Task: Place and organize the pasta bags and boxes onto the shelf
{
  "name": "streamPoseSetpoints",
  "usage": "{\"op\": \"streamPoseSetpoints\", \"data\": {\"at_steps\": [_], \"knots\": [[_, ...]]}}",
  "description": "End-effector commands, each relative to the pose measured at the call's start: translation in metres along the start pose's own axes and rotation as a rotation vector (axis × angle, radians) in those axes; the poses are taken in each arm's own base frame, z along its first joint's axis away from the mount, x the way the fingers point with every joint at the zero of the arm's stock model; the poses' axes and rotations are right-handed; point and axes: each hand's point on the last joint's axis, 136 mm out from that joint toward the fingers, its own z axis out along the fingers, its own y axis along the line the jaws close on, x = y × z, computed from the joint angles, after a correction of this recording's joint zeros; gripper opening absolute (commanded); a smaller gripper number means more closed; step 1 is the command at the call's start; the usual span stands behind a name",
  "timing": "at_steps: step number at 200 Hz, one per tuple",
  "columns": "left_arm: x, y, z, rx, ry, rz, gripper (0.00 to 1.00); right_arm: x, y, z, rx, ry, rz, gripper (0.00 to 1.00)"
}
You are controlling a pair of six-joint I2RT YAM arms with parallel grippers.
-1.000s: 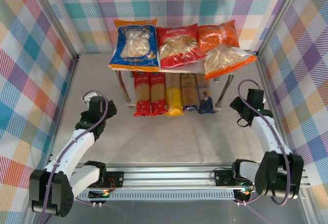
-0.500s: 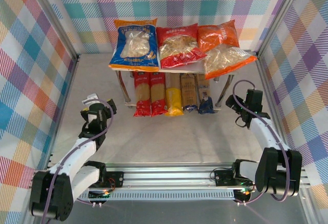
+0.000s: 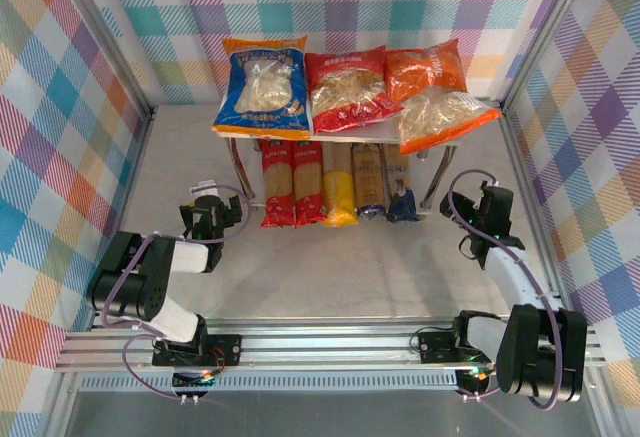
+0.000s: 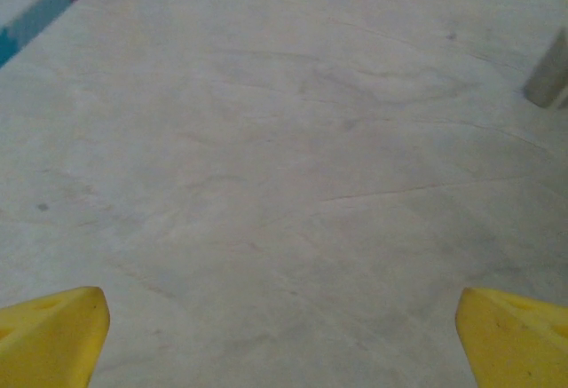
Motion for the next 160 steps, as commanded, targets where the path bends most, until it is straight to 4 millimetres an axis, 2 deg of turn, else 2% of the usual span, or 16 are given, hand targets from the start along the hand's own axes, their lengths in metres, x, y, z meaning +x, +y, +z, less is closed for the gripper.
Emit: {"op": "streamPoseSetpoints", "data": {"at_steps": [1,56,81,106,133,160], "knots": [[-0.024,-0.021,-0.001,0.113,-0.137,0.031,1.0,-0.02,0.002,-0.007,-0.021,-0.125,-0.044,0.89],[-0.023,-0.024,-0.009,0.122,-0.156,0.041,1.0,-0.039,0.0,-0.011,-0.035,-0.329,-0.068,0.94],[-0.024,-0.024,-0.009,0.122,-0.159,0.04,1.0,-0.045,0.006,0.006,-0.073,-0.36,-0.067,0.95],[-0.024,-0.024,-0.009,0.122,-0.159,0.04,1.0,-0.038,0.005,0.03,-0.061,-0.329,-0.116,0.96],[-0.024,-0.024,-0.009,0.121,-0.16,0.04,1.0,-0.036,0.011,0.04,-0.076,-0.3,-0.15,0.97],[-0.024,-0.024,-0.008,0.121,-0.153,0.041,1.0,-0.034,0.026,0.044,-0.123,-0.281,-0.208,0.97]]}}
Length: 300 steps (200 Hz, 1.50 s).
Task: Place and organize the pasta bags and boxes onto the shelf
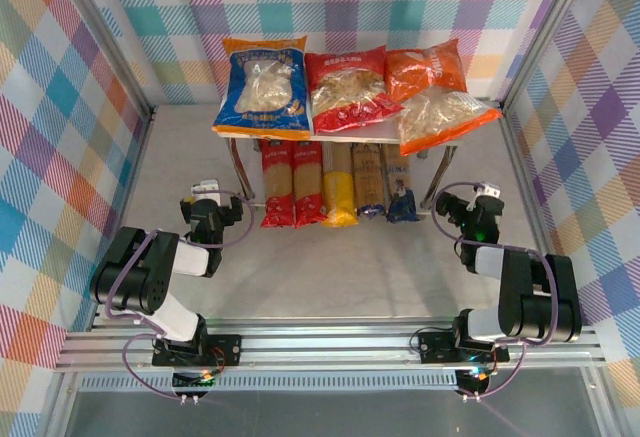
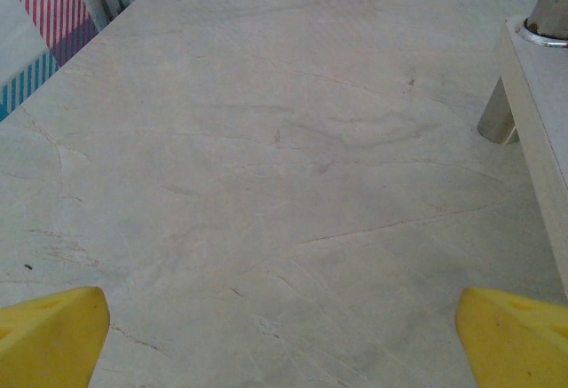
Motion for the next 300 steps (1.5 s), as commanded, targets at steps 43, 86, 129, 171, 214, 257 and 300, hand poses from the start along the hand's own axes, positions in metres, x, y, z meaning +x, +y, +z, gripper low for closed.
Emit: {"op": "streamPoseSetpoints", "data": {"at_steps": [43,86,129,171,214,257,300], "knots": [[-0.01,-0.014,0.005,0.057,-0.012,-0.012,1.0,-0.008,0.073,0.018,-0.235,-0.074,-0.282,1.0],[-0.01,-0.013,0.006,0.06,-0.007,-0.016,1.0,-0.007,0.068,0.023,-0.192,-0.049,-0.273,0.99],[-0.01,-0.013,0.008,0.068,0.006,-0.022,1.0,-0.007,0.068,0.023,-0.193,-0.047,-0.273,0.99],[-0.009,-0.014,0.009,0.074,0.011,-0.024,1.0,-0.007,0.068,0.023,-0.192,-0.046,-0.273,0.99],[-0.009,-0.014,0.009,0.075,0.012,-0.023,1.0,-0.007,0.068,0.023,-0.192,-0.046,-0.272,0.99],[-0.009,-0.014,0.009,0.075,0.011,-0.024,1.0,-0.007,0.068,0.023,-0.193,-0.045,-0.272,0.99],[-0.009,-0.014,0.009,0.076,0.014,-0.023,1.0,-0.007,0.068,0.023,-0.191,-0.046,-0.273,0.99]]}}
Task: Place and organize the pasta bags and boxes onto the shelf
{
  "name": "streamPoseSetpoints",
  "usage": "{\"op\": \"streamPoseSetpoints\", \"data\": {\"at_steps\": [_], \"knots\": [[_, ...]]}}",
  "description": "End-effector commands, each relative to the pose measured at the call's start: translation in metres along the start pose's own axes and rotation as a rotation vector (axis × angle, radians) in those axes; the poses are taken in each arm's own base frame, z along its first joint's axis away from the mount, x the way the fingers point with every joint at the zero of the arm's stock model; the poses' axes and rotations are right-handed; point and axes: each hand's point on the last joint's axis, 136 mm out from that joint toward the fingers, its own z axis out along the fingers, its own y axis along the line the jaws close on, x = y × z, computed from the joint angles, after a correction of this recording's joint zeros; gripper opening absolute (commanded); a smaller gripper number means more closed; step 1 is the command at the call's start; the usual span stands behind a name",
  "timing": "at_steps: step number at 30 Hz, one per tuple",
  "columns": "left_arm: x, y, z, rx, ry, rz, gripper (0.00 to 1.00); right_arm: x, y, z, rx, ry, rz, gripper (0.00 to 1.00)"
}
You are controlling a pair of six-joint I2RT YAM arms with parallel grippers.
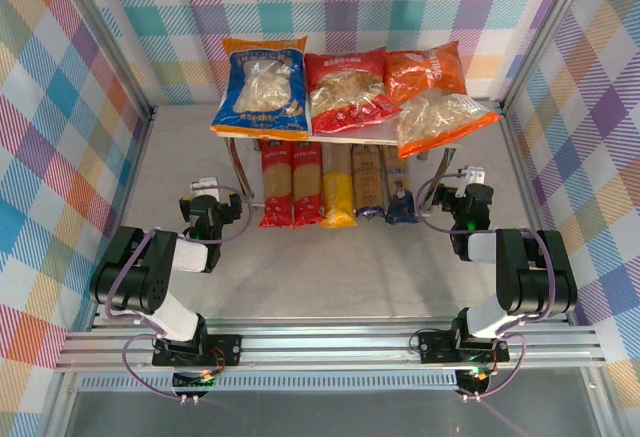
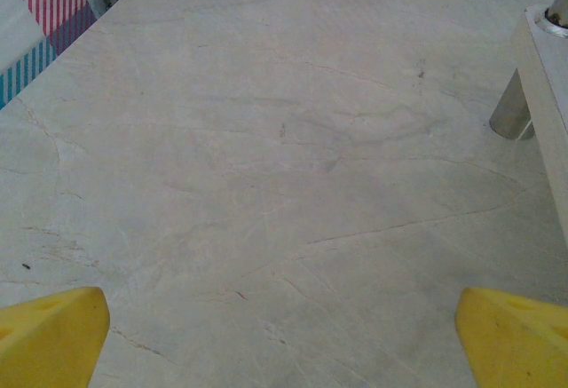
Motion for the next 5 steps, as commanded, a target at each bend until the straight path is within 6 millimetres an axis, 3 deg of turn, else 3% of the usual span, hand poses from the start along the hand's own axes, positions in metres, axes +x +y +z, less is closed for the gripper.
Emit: {"op": "streamPoseSetpoints", "data": {"at_steps": [1,5], "knots": [[-0.0093,-0.0161,0.0025,0.078,-0.018,-0.017,1.0,0.0052,0.0414,-0.0022,-0.177,0.02,-0.016,0.99],[-0.0087,-0.0169,0.005,0.102,-0.001,-0.026,1.0,0.0049,0.0418,-0.0021,-0.178,0.019,-0.016,0.99]]}}
